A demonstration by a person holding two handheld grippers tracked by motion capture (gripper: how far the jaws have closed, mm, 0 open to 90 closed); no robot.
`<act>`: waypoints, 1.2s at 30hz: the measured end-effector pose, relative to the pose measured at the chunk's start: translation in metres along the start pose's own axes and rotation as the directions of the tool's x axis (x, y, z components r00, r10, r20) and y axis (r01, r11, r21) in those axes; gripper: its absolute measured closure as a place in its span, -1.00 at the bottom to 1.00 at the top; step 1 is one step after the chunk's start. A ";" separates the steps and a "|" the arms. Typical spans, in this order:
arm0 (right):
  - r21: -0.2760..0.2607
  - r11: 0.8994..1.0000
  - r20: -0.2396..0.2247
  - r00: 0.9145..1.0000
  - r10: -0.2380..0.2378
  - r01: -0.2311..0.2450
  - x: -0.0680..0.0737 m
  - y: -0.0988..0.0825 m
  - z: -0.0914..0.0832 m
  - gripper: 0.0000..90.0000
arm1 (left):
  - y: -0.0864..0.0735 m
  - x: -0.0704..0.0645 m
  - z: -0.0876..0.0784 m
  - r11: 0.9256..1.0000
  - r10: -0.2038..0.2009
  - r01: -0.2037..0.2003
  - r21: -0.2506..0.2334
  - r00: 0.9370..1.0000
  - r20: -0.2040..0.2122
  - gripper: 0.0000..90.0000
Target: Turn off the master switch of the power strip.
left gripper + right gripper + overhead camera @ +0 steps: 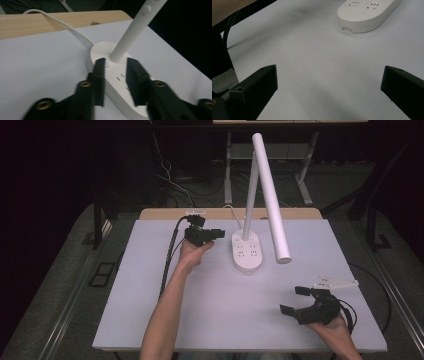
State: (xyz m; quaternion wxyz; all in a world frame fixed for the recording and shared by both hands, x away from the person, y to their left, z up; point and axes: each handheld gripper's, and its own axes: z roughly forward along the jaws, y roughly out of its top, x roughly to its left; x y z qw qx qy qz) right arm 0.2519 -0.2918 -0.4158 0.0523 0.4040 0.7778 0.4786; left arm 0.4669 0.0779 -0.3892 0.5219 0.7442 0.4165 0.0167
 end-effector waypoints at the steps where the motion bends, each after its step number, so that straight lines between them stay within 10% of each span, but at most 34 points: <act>1: 0.000 1.000 0.000 1.000 0.000 0.000 0.000 0.000 0.000 -1.00 | -0.001 -0.001 -0.004 1.000 0.001 -0.001 0.001 1.000 0.003 0.26; 10: -0.002 1.000 0.000 1.000 -0.001 0.001 0.000 0.000 0.000 -1.00 | -0.011 0.000 -0.032 1.000 0.029 -0.029 -0.004 0.999 0.044 -0.68; 36: -0.001 1.000 0.003 1.000 -0.005 0.005 0.001 0.000 0.002 -1.00 | -0.057 -0.019 -0.100 0.994 0.105 -0.105 -0.005 0.994 0.018 -1.00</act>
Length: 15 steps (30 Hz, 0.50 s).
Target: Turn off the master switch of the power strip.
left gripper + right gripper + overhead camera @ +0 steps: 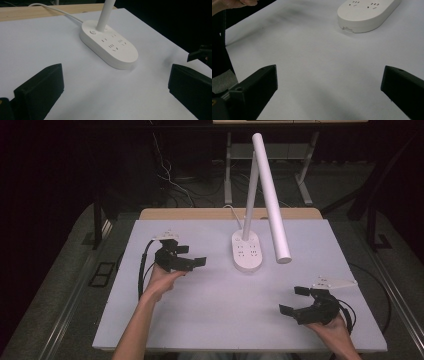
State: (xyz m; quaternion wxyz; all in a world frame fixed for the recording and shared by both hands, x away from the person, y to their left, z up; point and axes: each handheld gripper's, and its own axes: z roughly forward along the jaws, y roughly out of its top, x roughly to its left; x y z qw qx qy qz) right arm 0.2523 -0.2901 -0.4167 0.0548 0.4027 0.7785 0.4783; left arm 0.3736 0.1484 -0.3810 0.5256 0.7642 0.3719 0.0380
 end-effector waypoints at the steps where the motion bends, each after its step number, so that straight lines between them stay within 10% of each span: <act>1: 0.000 1.000 0.001 1.000 0.000 0.000 0.000 0.000 0.000 -1.00 | -0.002 -0.001 -0.003 1.000 0.002 -0.002 -0.007 1.000 0.000 -1.00; 15: 0.001 1.000 0.004 1.000 0.003 -0.003 0.000 0.000 0.000 -1.00 | -0.035 -0.021 -0.037 0.997 0.054 -0.056 -0.054 0.998 -0.036 -1.00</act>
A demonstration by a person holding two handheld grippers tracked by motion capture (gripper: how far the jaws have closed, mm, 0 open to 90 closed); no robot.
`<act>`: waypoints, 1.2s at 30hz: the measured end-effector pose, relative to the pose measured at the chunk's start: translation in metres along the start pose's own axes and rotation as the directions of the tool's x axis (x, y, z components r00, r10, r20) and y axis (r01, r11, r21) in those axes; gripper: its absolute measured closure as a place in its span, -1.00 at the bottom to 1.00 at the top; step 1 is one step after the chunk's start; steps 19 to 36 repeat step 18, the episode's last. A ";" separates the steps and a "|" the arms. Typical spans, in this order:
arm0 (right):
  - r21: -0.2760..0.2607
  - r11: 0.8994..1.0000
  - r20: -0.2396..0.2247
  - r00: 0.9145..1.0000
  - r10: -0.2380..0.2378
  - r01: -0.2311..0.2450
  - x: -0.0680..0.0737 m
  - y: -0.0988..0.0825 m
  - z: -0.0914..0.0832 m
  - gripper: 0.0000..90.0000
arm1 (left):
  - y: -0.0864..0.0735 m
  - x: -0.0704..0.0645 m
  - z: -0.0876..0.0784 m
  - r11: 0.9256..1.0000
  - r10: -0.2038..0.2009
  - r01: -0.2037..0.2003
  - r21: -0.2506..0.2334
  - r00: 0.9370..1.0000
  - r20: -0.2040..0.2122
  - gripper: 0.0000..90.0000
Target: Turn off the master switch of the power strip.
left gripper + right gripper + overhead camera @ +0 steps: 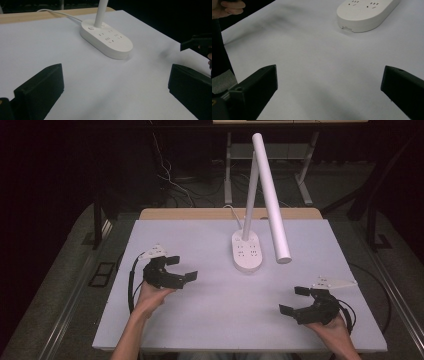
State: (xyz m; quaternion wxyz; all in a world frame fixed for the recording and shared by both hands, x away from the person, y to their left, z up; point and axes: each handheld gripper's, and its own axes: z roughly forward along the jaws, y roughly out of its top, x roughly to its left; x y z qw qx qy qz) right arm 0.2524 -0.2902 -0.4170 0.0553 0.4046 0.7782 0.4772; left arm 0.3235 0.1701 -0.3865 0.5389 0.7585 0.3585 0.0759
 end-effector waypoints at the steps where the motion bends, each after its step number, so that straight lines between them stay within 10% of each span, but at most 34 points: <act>1: 0.001 1.000 0.001 1.000 0.002 -0.002 0.000 0.000 0.000 -1.00 | -0.003 -0.001 -0.002 1.000 -0.001 0.001 0.001 1.000 -0.004 -1.00; 18: -0.007 1.000 -0.002 1.000 0.011 -0.011 0.000 -0.001 0.000 -1.00 | -0.041 -0.021 -0.026 1.000 -0.006 0.006 0.017 1.000 -0.014 -1.00; 36: -0.007 1.000 -0.002 1.000 0.011 -0.011 0.000 -0.001 0.000 -1.00 | -0.041 -0.021 -0.026 1.000 -0.006 0.006 0.017 1.000 -0.014 -1.00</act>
